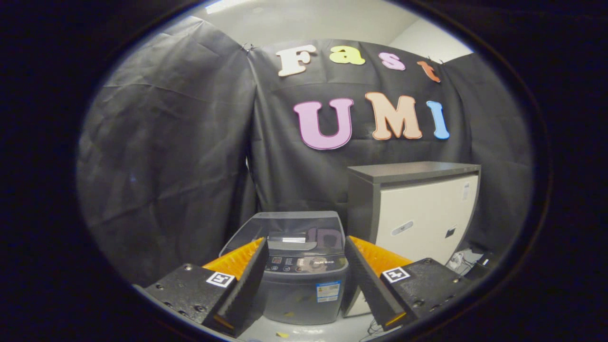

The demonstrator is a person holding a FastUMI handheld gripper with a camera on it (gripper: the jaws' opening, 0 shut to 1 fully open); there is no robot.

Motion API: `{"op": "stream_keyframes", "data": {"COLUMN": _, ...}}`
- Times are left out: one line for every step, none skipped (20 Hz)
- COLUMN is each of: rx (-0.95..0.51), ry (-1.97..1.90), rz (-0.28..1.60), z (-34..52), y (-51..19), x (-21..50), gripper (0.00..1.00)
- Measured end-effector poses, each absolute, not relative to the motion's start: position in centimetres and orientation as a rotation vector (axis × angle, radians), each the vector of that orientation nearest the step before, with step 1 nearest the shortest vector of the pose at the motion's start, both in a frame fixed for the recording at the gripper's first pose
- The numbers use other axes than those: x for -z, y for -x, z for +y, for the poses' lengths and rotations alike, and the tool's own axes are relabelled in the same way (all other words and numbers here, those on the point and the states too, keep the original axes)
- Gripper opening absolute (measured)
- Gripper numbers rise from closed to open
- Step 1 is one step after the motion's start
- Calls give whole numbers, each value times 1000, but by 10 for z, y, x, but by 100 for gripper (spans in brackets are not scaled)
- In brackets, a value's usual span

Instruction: Put the clothes into the washing machine and then close the washing machine lid.

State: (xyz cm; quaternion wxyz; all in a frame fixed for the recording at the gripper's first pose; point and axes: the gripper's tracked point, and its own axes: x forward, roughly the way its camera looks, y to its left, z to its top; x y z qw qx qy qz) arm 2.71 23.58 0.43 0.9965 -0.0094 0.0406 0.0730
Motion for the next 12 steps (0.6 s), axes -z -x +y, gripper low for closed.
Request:
{"op": "stream_keyframes", "data": {"rx": -146, "ry": 30, "rz": 76, "z": 226, "y": -23, "x": -11, "gripper": 97}}
{"op": "stream_keyframes", "data": {"rx": -154, "ry": 39, "rz": 61, "z": 219, "y": -20, "x": -19, "gripper": 97}}
{"op": "stream_keyframes", "data": {"rx": -169, "ry": 56, "rz": 50, "z": 213, "y": -16, "x": -27, "gripper": 97}}
{"op": "stream_keyframes", "data": {"rx": -173, "ry": 69, "rz": 41, "z": 204, "y": -14, "x": -34, "gripper": 97}}
{"op": "stream_keyframes", "data": {"rx": -172, "ry": 80, "rz": 32, "z": 193, "y": -13, "x": -40, "gripper": 97}}
{"op": "stream_keyframes", "data": {"rx": -173, "ry": 90, "rz": 13, "z": 182, "y": -12, "x": -49, "gripper": 97}}
{"op": "stream_keyframes", "data": {"rx": -170, "ry": 96, "rz": -2, "z": 171, "y": -12, "x": -54, "gripper": 97}}
{"op": "stream_keyframes", "data": {"rx": -160, "ry": 99, "rz": -31, "z": 158, "y": -11, "x": -63, "gripper": 97}}
{"op": "stream_keyframes", "data": {"rx": -146, "ry": 100, "rz": -64, "z": 145, "y": -9, "x": -70, "gripper": 97}}
{"op": "stream_keyframes", "data": {"rx": -130, "ry": 110, "rz": -98, "z": 133, "y": -9, "x": -78, "gripper": 97}}
{"op": "stream_keyframes", "data": {"rx": -106, "ry": 112, "rz": -117, "z": 120, "y": -11, "x": -82, "gripper": 97}}
{"op": "stream_keyframes", "data": {"rx": -93, "ry": 113, "rz": -130, "z": 111, "y": -14, "x": -84, "gripper": 97}}
